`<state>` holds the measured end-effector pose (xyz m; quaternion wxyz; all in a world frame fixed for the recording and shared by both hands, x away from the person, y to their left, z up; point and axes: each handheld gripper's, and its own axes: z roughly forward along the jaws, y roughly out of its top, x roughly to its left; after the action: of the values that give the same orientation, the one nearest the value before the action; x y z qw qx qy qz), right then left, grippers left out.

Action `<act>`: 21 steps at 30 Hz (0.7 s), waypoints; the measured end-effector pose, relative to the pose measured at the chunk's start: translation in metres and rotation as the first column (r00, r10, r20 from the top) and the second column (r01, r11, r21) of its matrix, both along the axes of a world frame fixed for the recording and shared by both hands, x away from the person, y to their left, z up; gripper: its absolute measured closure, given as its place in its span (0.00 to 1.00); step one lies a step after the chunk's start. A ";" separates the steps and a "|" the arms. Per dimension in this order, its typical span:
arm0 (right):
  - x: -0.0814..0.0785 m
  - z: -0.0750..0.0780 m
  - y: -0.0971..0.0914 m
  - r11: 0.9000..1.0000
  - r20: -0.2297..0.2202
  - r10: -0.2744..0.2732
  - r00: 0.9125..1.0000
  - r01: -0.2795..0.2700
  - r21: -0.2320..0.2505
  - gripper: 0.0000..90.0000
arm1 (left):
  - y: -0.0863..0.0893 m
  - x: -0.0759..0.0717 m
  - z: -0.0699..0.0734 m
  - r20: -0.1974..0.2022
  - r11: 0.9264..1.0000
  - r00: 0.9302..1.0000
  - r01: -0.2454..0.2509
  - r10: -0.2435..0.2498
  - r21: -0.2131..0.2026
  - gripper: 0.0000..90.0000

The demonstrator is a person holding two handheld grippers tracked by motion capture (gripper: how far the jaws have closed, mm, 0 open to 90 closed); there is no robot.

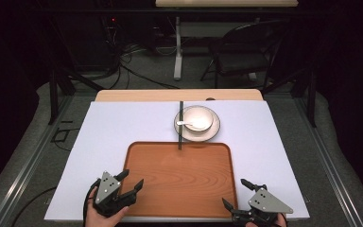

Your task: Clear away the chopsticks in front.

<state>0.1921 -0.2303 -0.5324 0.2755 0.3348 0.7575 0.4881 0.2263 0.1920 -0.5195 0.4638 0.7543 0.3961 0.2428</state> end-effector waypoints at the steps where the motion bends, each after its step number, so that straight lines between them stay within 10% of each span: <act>1: 0.000 0.000 0.000 1.000 -0.001 0.000 1.000 0.000 -0.001 0.16 | 0.000 0.000 0.000 -0.003 1.000 1.000 0.000 0.000 0.000 0.42; 15: 0.001 -0.001 0.001 1.000 -0.005 0.004 1.000 -0.004 -0.002 0.16 | 0.005 0.004 0.002 -0.036 0.997 0.997 -0.068 0.067 -0.038 0.39; 21: 0.003 -0.002 0.000 1.000 -0.020 -0.003 1.000 0.003 0.009 0.16 | -0.003 0.017 0.006 -0.082 0.994 0.991 -0.105 0.105 0.012 0.39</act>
<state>0.1947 -0.2303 -0.5343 0.2669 0.3422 0.7575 0.4877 0.2429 0.1892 -0.5136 0.4306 0.7437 0.4531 0.2371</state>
